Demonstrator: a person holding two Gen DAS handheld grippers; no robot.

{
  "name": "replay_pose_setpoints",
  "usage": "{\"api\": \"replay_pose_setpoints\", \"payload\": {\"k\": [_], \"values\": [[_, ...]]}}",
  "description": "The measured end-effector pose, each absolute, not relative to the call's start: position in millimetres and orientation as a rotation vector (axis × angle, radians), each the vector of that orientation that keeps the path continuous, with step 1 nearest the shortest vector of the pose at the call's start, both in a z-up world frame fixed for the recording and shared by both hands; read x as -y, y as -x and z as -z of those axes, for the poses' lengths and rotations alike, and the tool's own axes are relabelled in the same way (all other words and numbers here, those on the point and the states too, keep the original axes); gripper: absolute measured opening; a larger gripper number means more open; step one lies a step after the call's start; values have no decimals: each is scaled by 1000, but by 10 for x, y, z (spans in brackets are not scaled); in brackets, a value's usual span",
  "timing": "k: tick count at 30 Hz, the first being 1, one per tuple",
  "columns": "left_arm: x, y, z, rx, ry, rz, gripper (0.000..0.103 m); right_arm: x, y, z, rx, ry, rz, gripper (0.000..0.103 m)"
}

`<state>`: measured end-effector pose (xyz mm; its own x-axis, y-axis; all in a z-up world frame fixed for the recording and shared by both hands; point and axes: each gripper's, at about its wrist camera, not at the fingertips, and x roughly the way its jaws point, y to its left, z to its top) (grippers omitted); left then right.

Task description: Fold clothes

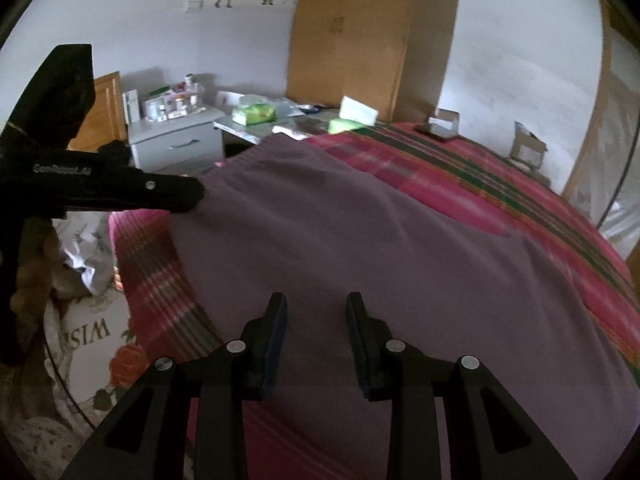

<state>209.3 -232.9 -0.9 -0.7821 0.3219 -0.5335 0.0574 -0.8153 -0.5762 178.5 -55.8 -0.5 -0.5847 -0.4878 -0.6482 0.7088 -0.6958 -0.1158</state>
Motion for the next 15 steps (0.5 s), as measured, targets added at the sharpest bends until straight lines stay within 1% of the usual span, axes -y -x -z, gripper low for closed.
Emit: {"api": "replay_pose_setpoints", "payload": {"k": [3, 10, 11, 12, 15], "values": [[2373, -2084, 29, 924, 958, -2671, 22, 665, -1784, -13, -475, -763, 2232, 32], [2441, -2134, -33, 877, 942, -2786, 22, 858, -1749, -54, -426, -761, 2174, 33], [2490, -2150, -26, 884, 958, -2829, 28, 874, -1741, -54, -418, -765, 2167, 33], [2545, -2163, -9, 901, 985, -2866, 31, 891, -1732, -55, -409, -770, 2159, 34], [2754, -2214, 81, 1060, 1004, -2839, 32, 963, -1704, -49, -387, -786, 2137, 34]]}}
